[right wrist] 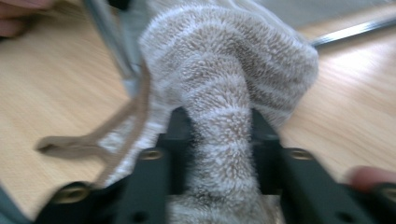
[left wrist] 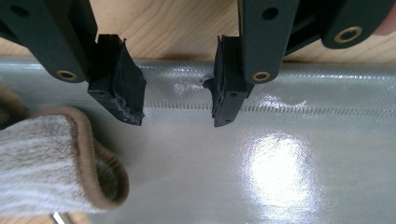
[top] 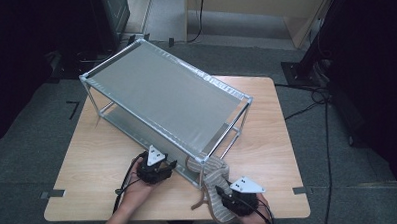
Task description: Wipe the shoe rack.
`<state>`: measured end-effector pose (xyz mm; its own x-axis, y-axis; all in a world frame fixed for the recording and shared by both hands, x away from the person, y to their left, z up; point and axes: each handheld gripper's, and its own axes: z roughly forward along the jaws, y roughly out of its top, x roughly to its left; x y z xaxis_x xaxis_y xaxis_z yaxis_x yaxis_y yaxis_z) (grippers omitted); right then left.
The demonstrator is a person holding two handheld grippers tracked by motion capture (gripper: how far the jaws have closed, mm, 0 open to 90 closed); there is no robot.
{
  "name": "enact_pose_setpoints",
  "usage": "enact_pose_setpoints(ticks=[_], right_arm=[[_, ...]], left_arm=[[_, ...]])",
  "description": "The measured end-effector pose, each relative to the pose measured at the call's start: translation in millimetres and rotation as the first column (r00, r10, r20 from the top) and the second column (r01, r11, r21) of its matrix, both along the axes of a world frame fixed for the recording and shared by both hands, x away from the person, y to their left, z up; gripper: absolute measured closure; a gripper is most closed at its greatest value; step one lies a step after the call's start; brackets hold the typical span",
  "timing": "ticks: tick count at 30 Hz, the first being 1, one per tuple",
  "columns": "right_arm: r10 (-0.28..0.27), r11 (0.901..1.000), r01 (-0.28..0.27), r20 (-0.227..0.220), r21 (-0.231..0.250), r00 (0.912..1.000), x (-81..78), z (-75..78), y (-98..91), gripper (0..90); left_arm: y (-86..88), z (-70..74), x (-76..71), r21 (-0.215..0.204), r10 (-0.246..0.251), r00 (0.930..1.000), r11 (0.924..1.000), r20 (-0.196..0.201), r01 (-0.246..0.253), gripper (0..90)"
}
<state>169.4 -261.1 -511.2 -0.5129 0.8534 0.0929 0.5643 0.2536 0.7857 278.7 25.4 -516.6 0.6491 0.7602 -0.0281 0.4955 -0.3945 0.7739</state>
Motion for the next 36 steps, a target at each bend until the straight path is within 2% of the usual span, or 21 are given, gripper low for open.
enact_pose_setpoints(ticks=[1,3,5,7,8,10,11,13,14,15,17,18,20,22,25,27,28,30,32,36], right_arm=[[0.017,0.9999,-0.017,0.010,0.000,0.9998,0.0,1.9,1.4,74.0],[0.017,0.9995,-0.019,0.047,0.024,0.9988,-3.2,8.4,3.7,74.6],[0.002,0.9967,-0.011,0.105,0.081,0.9945,-8.1,16.5,4.0,74.1],[-0.037,0.9878,0.012,0.156,0.155,0.9871,-15.2,26.2,3.5,73.3],[-0.048,0.9784,0.010,0.182,0.206,0.9820,-18.2,30.8,2.8,72.9],[-0.068,0.9516,-0.004,0.222,0.307,0.9725,-24.5,39.3,3.9,72.2],[-0.075,0.9399,-0.015,0.249,0.341,0.9656,-27.0,42.9,6.1,71.4],[-0.085,0.9227,-0.033,0.287,0.384,0.9541,-30.3,48.8,12.3,70.3],[-0.081,0.9144,-0.047,0.295,0.402,0.9522,-31.0,50.0,16.2,69.4],[-0.076,0.9179,-0.052,0.304,0.393,0.9496,-30.2,49.6,20.2,67.5],[-0.083,0.9374,-0.035,0.320,0.347,0.9439,-28.1,45.7,27.9,62.7],[-0.081,0.9434,-0.031,0.320,0.330,0.9439,-26.5,43.3,30.2,59.7],[-0.077,0.9477,-0.027,0.311,0.318,0.9473,-22.7,39.6,33.1,54.7],[-0.081,0.9574,-0.012,0.307,0.289,0.9482,-18.3,36.2,36.9,50.5],[-0.065,0.9828,0.009,0.300,0.184,0.9517,-8.1,25.7,48.2,47.0],[-0.057,0.9940,0.028,0.283,0.106,0.9573,-1.1,16.4,57.7,44.5],[-0.065,0.9961,0.047,0.263,0.075,0.9626,1.8,12.0,62.9,45.3],[-0.095,0.9955,0.091,0.253,0.028,0.9629,7.2,5.3,69.4,49.2],[-0.099,0.9946,0.088,0.248,0.056,0.9638,10.1,3.4,70.7,55.0],[-0.087,0.9962,0.082,0.264,0.027,0.9607,7.0,13.1,73.3,58.6]], left_arm=[[-0.4,0.0,0.2,0.004,0.000,1.0000,1.0000,0.001,0.000,54.5],[-0.9,-0.5,0.5,-0.013,-0.002,0.9999,0.9999,-0.015,0.002,54.7],[-1.2,-0.7,0.9,-0.016,-0.003,0.9998,0.9999,-0.019,0.003,54.7],[0.2,-0.7,2.1,-0.023,-0.004,0.9997,0.9997,-0.025,0.003,54.7],[0.9,-0.7,2.9,-0.025,-0.001,0.9997,0.9997,-0.023,0.000,54.8],[0.1,-0.8,2.4,-0.021,-0.005,0.9996,0.9998,-0.028,0.005,54.7],[-0.6,-0.9,2.0,-0.017,-0.003,0.9997,0.9999,-0.024,0.003,54.7],[-0.5,-1.0,2.1,-0.019,-0.004,0.9996,0.9998,-0.028,0.004,54.7],[0.0,-0.9,2.4,-0.019,-0.006,0.9995,0.9998,-0.030,0.005,54.7],[0.0,-1.1,2.5,-0.026,-0.003,0.9995,0.9997,-0.033,0.002,54.7],[0.0,-1.3,2.9,-0.027,-0.005,0.9994,0.9996,-0.035,0.004,54.7],[0.0,-1.3,3.0,-0.028,-0.006,0.9993,0.9996,-0.037,0.005,54.7],[0.1,-1.3,3.3,-0.027,-0.007,0.9992,0.9996,-0.039,0.006,54.8],[-0.2,-1.4,3.4,-0.027,-0.009,0.9991,0.9996,-0.041,0.007,54.8],[-1.4,-1.3,2.8,-0.008,-0.011,0.9994,0.9999,-0.033,0.010,55.1],[-1.3,-1.3,2.9,-0.007,-0.012,0.9994,0.9999,-0.034,0.011,55.2],[-1.3,-1.3,2.9,-0.007,-0.011,0.9994,0.9999,-0.034,0.011,55.3],[-1.3,-1.3,2.9,-0.007,-0.010,0.9994,0.9999,-0.034,0.010,55.5],[-1.5,-1.3,2.8,-0.005,-0.010,0.9994,0.9999,-0.033,0.010,55.7],[-1.3,-1.3,3.0,-0.005,-0.009,0.9993,0.9999,-0.035,0.009,56.2]])
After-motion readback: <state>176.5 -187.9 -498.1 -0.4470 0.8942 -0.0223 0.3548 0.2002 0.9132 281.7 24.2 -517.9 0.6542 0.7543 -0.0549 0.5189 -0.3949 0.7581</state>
